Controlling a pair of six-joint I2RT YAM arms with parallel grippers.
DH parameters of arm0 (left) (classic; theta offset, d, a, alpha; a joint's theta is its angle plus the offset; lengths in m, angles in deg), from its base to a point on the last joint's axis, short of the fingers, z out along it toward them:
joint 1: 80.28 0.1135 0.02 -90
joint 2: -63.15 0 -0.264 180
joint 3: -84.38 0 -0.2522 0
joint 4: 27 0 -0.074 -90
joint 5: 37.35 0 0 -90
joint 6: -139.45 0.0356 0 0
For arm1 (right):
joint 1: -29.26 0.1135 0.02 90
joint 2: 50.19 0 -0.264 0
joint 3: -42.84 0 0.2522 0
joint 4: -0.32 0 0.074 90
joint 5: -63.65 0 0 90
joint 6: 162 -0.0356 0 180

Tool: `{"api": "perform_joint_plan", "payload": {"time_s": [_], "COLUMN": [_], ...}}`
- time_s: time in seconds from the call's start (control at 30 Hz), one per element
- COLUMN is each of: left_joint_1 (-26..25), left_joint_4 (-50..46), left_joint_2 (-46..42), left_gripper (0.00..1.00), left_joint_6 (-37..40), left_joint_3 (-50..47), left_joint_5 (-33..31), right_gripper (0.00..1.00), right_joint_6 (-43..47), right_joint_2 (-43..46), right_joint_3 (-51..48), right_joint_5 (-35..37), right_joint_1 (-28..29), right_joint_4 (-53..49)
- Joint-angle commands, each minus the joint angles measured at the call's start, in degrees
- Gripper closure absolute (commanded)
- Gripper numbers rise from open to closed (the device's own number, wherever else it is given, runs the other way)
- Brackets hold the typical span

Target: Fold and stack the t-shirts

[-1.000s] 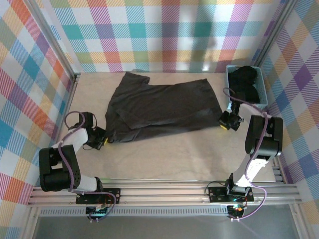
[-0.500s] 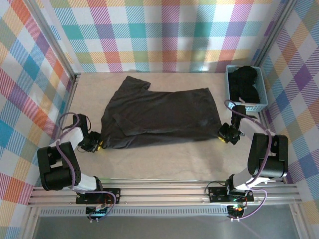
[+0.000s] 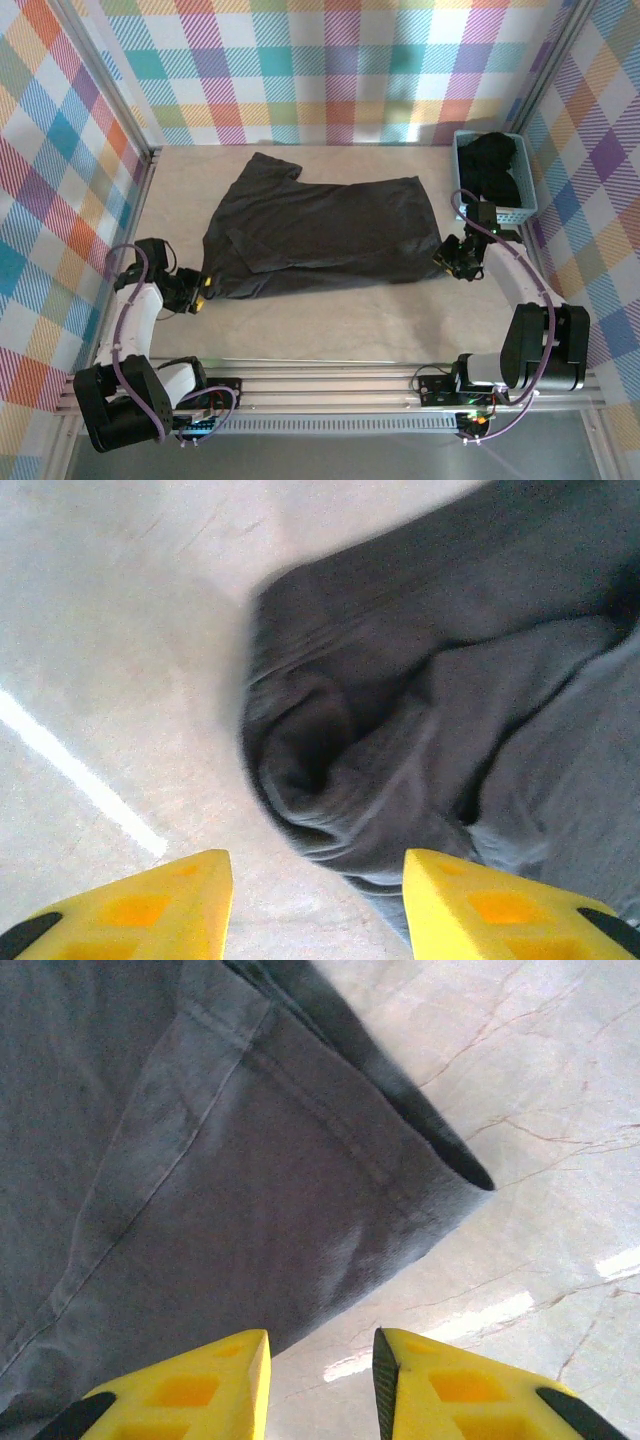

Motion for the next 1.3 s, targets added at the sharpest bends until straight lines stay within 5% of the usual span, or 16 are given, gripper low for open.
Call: {"api": "perform_joint_plan", "payload": {"time_s": [0.0, 0.27, 0.5, 1.07, 1.27], "left_joint_1": [0.8, 0.73, 0.74, 0.74, 0.73], "left_joint_4": [0.78, 3.46, 10.34, 13.85, 6.49], "left_joint_2": [0.06, -3.25, 0.76, 5.34, 4.89], "left_gripper": [0.51, 0.56, 0.59, 0.78, 1.0], "left_joint_6": [-9.98, -25.27, -30.16, -29.65, -24.38], "left_joint_3": [-2.64, -3.11, -6.89, -5.07, 0.58], "left_joint_5": [1.83, -2.0, 1.49, 3.6, 0.23], "right_gripper": [0.67, 0.67, 0.67, 0.68, 0.67], "right_joint_6": [-0.27, 0.42, 1.23, 1.13, 1.22], "right_joint_2": [0.83, 0.68, -3.03, -7.73, -12.86], "right_joint_3": [1.56, 0.7, 1.0, 2.06, 3.58], "right_joint_5": [-0.73, -0.99, -1.53, -2.24, 1.54], "right_joint_1": [1.11, 1.64, 1.67, 2.08, 2.1], "right_joint_4": [-2.06, -0.92, 2.16, 4.17, 4.45]}}
